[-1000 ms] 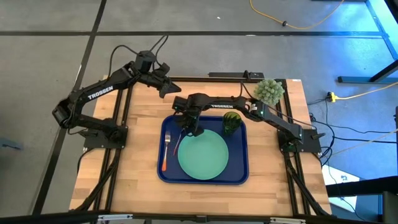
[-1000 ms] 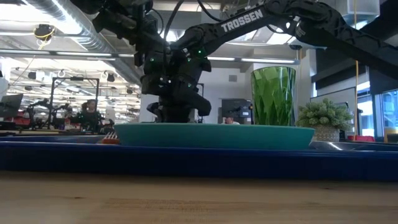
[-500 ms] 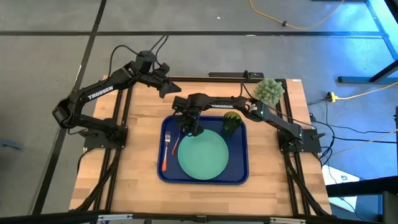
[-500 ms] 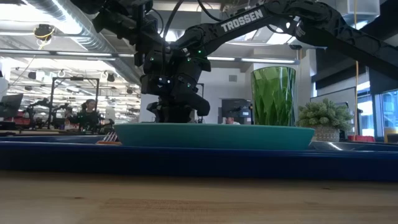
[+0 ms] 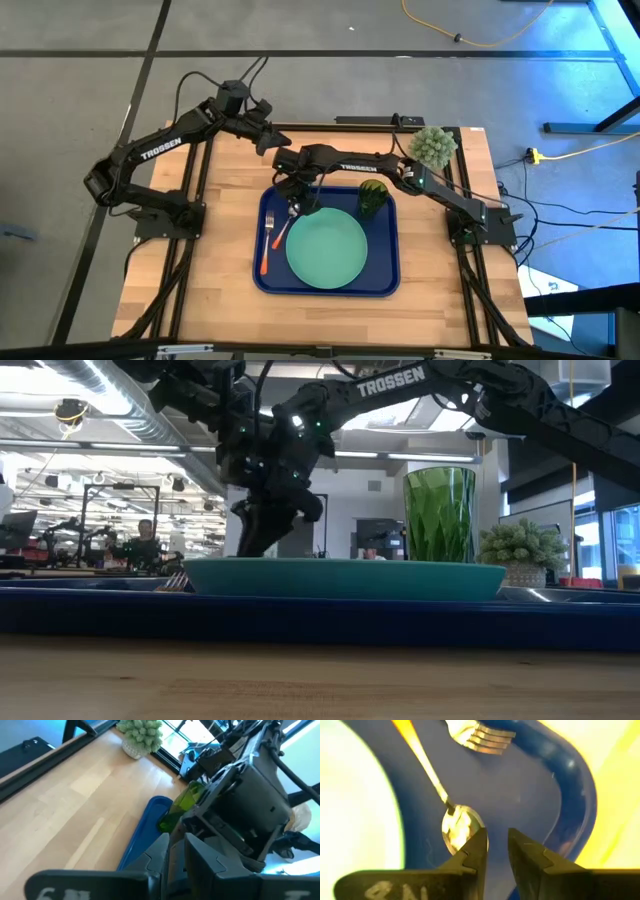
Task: Pick and place plate/cup/fork/spoon on tray
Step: Put the orange spoon on the left of the green plate on the blue tray
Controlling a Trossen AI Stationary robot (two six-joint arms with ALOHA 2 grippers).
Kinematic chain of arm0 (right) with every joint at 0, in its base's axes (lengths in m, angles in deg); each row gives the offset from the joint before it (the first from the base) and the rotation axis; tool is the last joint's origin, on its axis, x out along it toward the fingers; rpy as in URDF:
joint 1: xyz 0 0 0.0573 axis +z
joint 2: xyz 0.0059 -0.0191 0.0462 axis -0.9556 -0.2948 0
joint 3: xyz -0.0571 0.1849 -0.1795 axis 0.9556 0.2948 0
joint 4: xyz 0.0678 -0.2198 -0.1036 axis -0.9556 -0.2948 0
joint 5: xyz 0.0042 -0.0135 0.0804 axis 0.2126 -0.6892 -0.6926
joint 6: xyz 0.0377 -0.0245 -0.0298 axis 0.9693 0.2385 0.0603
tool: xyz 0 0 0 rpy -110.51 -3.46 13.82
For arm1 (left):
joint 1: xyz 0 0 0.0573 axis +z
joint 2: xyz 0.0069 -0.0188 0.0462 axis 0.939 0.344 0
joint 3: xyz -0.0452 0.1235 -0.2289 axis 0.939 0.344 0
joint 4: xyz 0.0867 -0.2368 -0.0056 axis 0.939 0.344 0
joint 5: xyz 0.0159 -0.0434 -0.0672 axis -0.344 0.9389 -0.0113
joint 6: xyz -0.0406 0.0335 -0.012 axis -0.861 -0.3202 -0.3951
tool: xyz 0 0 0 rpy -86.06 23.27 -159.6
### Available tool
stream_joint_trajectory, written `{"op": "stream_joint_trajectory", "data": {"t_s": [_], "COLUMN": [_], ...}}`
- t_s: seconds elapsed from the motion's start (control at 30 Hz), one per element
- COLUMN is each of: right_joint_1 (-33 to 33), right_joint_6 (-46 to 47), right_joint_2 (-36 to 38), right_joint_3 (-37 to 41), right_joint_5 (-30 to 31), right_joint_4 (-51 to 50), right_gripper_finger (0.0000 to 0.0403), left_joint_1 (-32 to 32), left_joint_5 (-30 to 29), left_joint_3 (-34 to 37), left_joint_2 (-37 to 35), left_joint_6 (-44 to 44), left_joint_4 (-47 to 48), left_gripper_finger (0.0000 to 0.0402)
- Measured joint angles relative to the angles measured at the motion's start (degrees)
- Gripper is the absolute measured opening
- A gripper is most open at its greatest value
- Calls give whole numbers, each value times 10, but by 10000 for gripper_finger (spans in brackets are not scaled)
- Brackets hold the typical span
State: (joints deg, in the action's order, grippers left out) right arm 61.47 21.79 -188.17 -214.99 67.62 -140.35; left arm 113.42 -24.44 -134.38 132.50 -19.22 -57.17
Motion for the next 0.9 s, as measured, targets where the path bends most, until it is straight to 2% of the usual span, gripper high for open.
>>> {"op": "stream_joint_trajectory", "data": {"t_s": [0.2,0.3,0.4,0.47,0.63,0.73,0.83,0.9], "right_joint_1": [-4,-3,-1,0,8,6,7,7], "right_joint_6": [3,5,6,7,38,70,98,110], "right_joint_2": [21,35,79,110,155,208,244,264], "right_joint_3": [-7,-6,-7,-11,-8,-11,-10,-7], "right_joint_5": [2,8,8,7,4,10,33,46], "right_joint_4": [-81,-102,-121,-128,-134,-127,-128,-128], "right_gripper_finger": [75,48,10,8,4,5,5,5], "left_joint_1": [4,5,1,2,-14,-42,-81,-109], "left_joint_5": [-4,-15,-1,-4,-58,-101,-121,-155], "left_joint_3": [-2,0,2,2,2,2,2,2], "left_joint_2": [0,1,0,0,1,1,1,3], "left_joint_6": [0,28,59,89,156,179,185,194], "left_joint_4": [46,89,144,187,292,309,308,308], "left_gripper_finger": [51,51,51,51,34,8,4,2]}}
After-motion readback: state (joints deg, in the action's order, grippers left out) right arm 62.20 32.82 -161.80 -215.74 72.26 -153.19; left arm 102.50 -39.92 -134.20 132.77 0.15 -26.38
